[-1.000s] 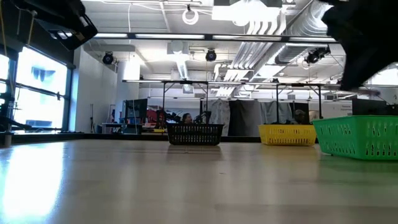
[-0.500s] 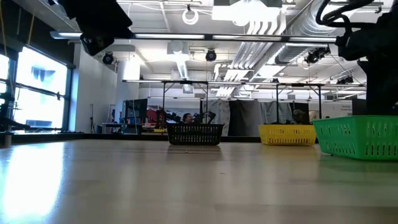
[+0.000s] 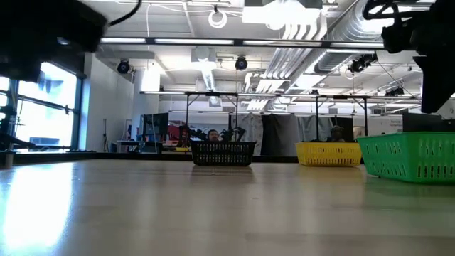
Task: Sort crayons
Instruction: Put the pink crayon into the green basket
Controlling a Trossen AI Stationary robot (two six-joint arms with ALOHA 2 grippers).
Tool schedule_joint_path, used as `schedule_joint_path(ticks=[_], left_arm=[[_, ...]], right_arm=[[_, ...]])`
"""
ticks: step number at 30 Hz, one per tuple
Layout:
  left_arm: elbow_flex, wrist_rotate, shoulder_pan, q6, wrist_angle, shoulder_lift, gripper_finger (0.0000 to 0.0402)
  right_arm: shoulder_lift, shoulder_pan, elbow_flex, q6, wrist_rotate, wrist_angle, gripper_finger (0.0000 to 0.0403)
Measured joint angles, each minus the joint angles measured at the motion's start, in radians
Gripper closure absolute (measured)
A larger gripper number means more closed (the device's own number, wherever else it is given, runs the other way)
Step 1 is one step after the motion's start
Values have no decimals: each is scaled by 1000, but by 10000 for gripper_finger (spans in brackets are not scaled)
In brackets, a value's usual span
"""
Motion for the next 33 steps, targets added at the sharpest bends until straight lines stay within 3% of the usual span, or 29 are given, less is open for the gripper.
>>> schedule_joint_path(ticks=[3, 6, 13, 17, 24, 33], left_arm=[[0, 96, -109, -164, 2, 15, 330], [0, 97, -242, -336, 46, 37, 330], [1, -198, -446, -663, 48, 138, 330], [1, -258, -462, -748, 21, 224, 330], [65, -236, -462, -785, -78, 350, 330], [117, -217, -462, -787, -175, 412, 330]], right_arm=[[-9, -11, -4, 9, 0, 3, 274], [-10, -22, -4, 29, 0, 35, 274], [-10, -63, -4, -10, 46, 121, 274], [-10, -98, -4, -18, 43, 138, 274], [-10, -128, -4, -67, -15, 179, 274], [-10, -128, -4, -67, -18, 200, 274]])
